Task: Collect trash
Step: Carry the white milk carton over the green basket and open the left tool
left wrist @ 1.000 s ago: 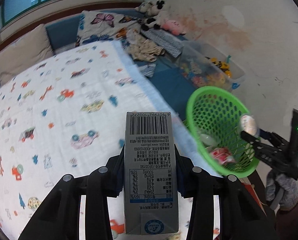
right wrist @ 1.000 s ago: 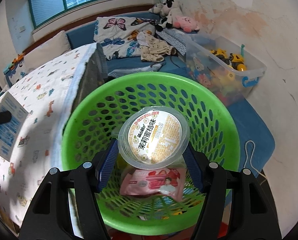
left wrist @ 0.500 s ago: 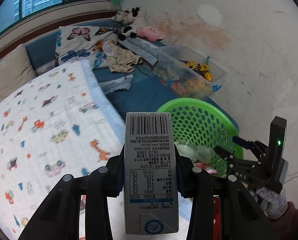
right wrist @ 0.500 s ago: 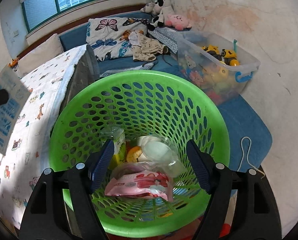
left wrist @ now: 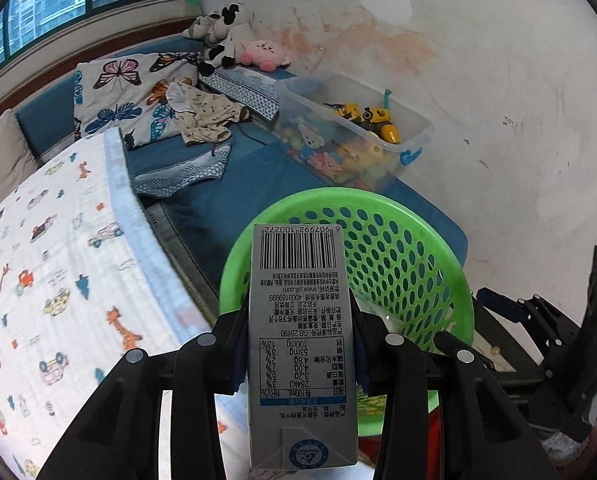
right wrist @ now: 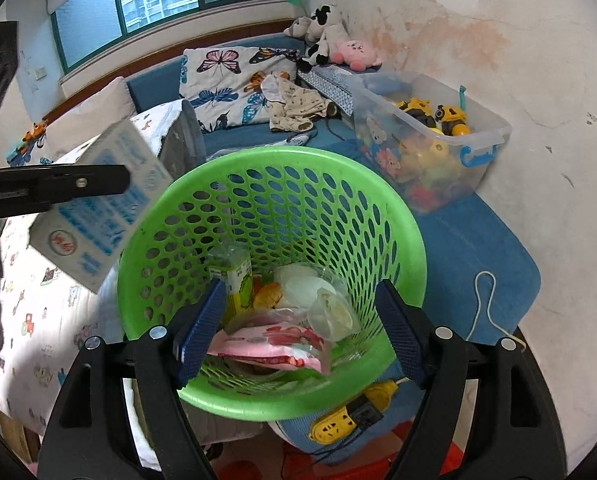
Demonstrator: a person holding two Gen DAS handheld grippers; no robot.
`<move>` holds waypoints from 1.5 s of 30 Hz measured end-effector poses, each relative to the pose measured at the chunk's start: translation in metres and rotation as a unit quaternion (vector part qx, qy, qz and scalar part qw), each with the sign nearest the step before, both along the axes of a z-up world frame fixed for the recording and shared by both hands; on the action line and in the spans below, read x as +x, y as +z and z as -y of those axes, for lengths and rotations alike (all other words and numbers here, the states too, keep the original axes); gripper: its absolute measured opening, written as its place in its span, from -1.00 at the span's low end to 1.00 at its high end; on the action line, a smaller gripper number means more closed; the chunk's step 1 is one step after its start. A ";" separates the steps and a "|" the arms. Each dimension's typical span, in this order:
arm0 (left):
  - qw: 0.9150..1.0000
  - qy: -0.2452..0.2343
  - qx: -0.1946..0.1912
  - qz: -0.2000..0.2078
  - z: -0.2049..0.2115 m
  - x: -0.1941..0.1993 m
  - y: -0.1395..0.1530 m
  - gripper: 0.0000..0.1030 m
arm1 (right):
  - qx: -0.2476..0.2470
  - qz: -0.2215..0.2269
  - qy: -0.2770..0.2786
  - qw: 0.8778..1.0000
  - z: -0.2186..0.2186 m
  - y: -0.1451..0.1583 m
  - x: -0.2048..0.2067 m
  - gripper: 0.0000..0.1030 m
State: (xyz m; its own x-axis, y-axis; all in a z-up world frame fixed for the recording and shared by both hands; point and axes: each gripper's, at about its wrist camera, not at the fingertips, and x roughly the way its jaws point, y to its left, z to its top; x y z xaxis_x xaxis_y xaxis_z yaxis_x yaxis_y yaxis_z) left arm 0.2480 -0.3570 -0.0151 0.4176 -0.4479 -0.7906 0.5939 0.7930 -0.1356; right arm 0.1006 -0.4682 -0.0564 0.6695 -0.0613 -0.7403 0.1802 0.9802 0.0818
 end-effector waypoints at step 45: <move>0.999 0.028 -0.011 0.045 -0.062 -0.033 0.008 0.63 | 0.022 0.020 0.025 0.999 -0.045 0.009 -0.019 0.55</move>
